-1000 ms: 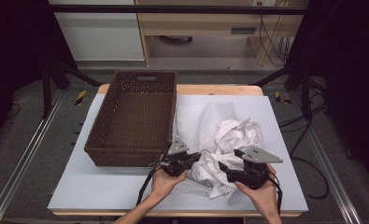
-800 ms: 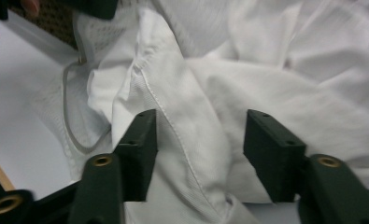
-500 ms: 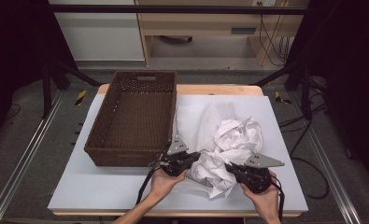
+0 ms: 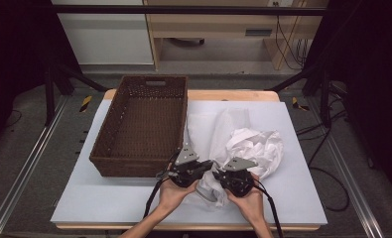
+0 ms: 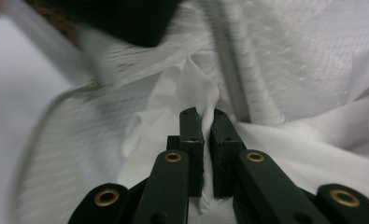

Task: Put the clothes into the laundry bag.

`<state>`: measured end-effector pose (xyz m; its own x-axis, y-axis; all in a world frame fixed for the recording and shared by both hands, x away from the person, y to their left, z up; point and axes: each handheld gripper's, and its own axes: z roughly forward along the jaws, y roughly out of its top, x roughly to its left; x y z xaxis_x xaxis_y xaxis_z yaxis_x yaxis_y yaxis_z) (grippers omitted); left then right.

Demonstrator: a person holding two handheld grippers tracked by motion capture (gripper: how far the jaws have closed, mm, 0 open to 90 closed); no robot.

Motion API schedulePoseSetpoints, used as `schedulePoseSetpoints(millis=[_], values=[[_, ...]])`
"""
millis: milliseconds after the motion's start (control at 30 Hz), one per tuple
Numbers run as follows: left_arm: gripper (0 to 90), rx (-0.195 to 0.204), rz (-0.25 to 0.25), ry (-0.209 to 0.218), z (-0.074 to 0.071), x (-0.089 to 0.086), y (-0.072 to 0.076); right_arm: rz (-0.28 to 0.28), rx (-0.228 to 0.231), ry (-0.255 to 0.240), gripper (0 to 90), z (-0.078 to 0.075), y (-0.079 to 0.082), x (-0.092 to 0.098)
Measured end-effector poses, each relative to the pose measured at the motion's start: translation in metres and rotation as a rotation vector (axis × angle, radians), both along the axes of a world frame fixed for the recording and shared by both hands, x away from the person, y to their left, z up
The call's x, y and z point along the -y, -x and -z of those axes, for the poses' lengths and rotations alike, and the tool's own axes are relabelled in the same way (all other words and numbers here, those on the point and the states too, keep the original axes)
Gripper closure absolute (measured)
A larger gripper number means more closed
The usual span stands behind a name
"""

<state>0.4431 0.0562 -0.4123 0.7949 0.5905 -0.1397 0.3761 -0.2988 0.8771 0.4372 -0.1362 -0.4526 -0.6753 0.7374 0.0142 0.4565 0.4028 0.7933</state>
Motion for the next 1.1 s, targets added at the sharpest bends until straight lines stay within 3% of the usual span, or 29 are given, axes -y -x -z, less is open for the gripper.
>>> schedulePoseSetpoints(millis=[100, 200, 233, 300, 467, 600, 667, 733, 833, 933, 1000, 1033, 1067, 1100], values=[[88.7, -0.003, 0.01, -0.02, 0.004, 0.006, 0.003, 0.099, 0.036, 0.028, 84.9, 0.009, -0.016, -0.008], [88.7, -0.018, 0.007, -0.037, 0.011, 0.007, 0.0, 0.11, 0.039, 0.016, 83.9, 0.013, -0.021, -0.008], [88.6, -0.023, -0.001, -0.037, 0.013, 0.006, -0.002, 0.1, 0.03, -0.029, 80.9, 0.013, -0.021, -0.003], [88.6, -0.022, -0.009, -0.037, 0.013, 0.004, -0.003, 0.094, 0.029, -0.048, 77.9, 0.012, -0.019, 0.0], [88.6, -0.023, -0.026, -0.044, 0.015, 0.001, -0.007, 0.035, 0.065, -0.129, 63.4, -0.008, 0.002, 0.022], [88.5, -0.024, -0.031, -0.054, 0.017, 0.001, -0.009, 0.032, 0.119, -0.19, 54.4, -0.03, 0.018, 0.048], [88.5, -0.022, -0.033, -0.051, 0.017, 0.001, -0.009, 0.04, 0.13, -0.183, 46.9, -0.037, 0.027, 0.063], [88.5, -0.021, -0.034, -0.051, 0.016, 0.0, -0.009, 0.047, 0.118, -0.165, 43.3, -0.035, 0.032, 0.071], [88.5, -0.021, -0.034, -0.049, 0.016, 0.0, -0.009, 0.033, 0.064, -0.136, 41.8, -0.016, 0.04, 0.076], [88.5, -0.023, -0.034, -0.049, 0.016, 0.0, -0.009, 0.004, 0.015, -0.131, 43.1, 0.004, 0.036, 0.07], [88.6, -0.022, -0.031, -0.054, 0.016, 0.0, -0.009, -0.014, 0.0, -0.129, 48.8, 0.014, 0.03, 0.062], [88.5, -0.021, -0.031, -0.054, 0.016, 0.0, -0.009, -0.026, -0.012, -0.15, 68.7, 0.014, 0.025, 0.059], [88.5, -0.023, -0.03, -0.053, 0.016, 0.0, -0.008, -0.026, -0.012, -0.15, 68.7, 0.014, 0.025, 0.059], [88.5, -0.023, -0.029, -0.051, 0.015, 0.0, -0.008, -0.025, -0.011, -0.166, 77.7, 0.011, 0.024, 0.058]])
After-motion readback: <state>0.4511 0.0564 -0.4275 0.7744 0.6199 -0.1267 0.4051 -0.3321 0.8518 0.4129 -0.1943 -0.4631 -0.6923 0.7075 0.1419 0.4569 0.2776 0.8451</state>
